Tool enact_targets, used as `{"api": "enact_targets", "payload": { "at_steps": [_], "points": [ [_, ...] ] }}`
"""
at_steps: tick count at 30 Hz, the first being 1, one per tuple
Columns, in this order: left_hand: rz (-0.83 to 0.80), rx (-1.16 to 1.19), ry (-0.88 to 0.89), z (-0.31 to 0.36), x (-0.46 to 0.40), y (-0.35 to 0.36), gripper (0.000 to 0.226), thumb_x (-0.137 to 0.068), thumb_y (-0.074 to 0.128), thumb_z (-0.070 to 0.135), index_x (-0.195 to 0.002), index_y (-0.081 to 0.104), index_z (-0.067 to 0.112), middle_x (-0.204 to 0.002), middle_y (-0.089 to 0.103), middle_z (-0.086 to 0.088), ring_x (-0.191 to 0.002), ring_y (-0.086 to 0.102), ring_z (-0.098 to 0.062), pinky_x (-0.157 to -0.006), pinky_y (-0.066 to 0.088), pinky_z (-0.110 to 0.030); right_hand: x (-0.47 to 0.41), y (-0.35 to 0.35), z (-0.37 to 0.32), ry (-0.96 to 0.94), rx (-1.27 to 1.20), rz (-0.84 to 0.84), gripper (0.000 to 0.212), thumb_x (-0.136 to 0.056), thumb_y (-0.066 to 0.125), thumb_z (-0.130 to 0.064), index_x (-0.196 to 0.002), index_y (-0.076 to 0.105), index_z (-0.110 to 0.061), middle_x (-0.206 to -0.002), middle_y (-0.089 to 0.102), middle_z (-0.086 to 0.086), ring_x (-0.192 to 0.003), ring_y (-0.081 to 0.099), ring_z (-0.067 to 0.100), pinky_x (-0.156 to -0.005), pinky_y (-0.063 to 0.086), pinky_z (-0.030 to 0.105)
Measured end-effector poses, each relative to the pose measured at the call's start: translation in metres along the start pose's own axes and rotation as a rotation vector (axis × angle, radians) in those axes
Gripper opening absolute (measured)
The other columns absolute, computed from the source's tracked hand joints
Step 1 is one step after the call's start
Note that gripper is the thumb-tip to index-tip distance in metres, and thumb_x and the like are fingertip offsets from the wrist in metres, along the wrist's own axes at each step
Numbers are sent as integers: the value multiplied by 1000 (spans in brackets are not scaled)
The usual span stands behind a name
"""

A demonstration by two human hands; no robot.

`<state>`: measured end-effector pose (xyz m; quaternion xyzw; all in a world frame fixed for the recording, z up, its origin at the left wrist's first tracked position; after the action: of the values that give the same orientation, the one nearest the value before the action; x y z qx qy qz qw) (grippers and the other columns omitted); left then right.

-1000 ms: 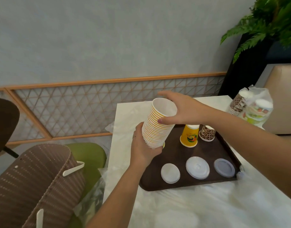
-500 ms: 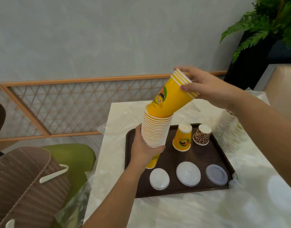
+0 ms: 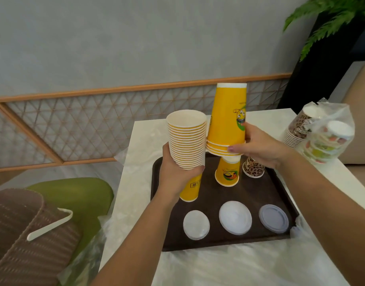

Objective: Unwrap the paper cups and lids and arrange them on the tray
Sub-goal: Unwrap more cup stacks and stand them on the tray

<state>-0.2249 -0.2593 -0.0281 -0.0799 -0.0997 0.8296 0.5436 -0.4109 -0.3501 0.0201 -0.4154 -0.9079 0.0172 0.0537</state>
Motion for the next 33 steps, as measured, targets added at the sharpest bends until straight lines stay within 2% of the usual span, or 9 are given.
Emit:
{"api": "enact_targets", "payload": {
  "at_steps": [3, 6, 13, 18, 22, 26, 29, 31, 33],
  "points": [
    [-7, 9, -16, -2, -5, 3, 95, -60, 88, 12, -136, 32, 20, -127, 52, 1, -117, 52, -20, -91, 52, -43, -4, -6, 25, -81, 11, 276, 78, -59, 79, -17, -127, 42, -26, -124, 59, -4, -113, 58, 14, -93, 47, 33],
    [-9, 33, -52, -5, -8, 2, 96, -57, 89, 14, -135, 33, 20, -126, 52, 0, -117, 53, -21, -91, 52, -45, -6, -13, 62, -103, 81, 522, 81, -65, 82, -10, -129, 34, -25, -126, 53, -4, -111, 54, 9, -92, 46, 29],
    [-35, 12, -100, -13, -12, 0, 103, -46, 82, 33, -136, 33, 25, -126, 52, 3, -114, 54, -19, -89, 53, -43, -24, -2, 134, 10, 208, 540, 88, -61, 87, -13, -132, 36, -21, -124, 50, -3, -112, 50, 11, -90, 42, 28],
    [-35, 25, -118, -19, -15, -4, 101, -44, 81, 32, -134, 34, 26, -125, 52, 4, -114, 54, -18, -86, 53, -39, -45, 7, 165, 95, 242, 518, 91, -60, 88, -13, -135, 35, -18, -130, 51, 3, -119, 50, 18, -99, 44, 36],
    [-40, 21, -133, -26, -15, -5, 95, -43, 81, 32, -127, 35, 32, -121, 52, 8, -111, 54, -14, -78, 51, -29, -58, 15, 177, 145, 319, 534, 90, -61, 87, -12, -136, 37, -14, -132, 52, 5, -121, 49, 20, -94, 38, 26],
    [-35, -40, -137, -29, -14, -5, 99, -45, 84, 33, -131, 35, 29, -121, 51, 8, -111, 53, -14, -78, 50, -28, -60, 16, 178, 158, 337, 542, 93, -60, 88, -14, -137, 36, -14, -133, 52, 6, -122, 50, 21, -94, 38, 25],
    [-51, -82, -116, -31, -10, -6, 93, -56, 90, 16, -130, 36, 25, -122, 51, 5, -112, 53, -15, -82, 50, -31, -50, 21, 161, 54, 316, 610, 96, -61, 88, -24, -139, 33, -16, -136, 45, 3, -126, 45, 17, -103, 39, 30],
    [-65, -118, -98, -29, -5, -7, 91, -58, 89, 13, -131, 35, 23, -121, 52, 5, -111, 52, -14, -82, 50, -29, -37, 27, 129, -138, 329, 701, 86, -69, 82, -36, -138, 35, -15, -136, 40, -1, -128, 40, 12, -105, 35, 21],
    [-80, -157, -73, -27, 0, -8, 90, -59, 88, 15, -131, 35, 22, -118, 51, 7, -108, 52, -12, -77, 49, -23, -23, 35, 86, -348, 332, 671, 76, -75, 70, -46, -136, 37, -15, -135, 41, -4, -128, 40, 6, -104, 32, 13]
  ]
}}
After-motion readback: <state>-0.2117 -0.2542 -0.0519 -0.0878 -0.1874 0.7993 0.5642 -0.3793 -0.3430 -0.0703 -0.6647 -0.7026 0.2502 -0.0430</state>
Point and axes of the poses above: each hand's wrist, its own x-axis away from the middle knuckle, its own y-axis out of the palm, z = x × y, the point moved 2 cm from there along -x, towards the middle knuckle
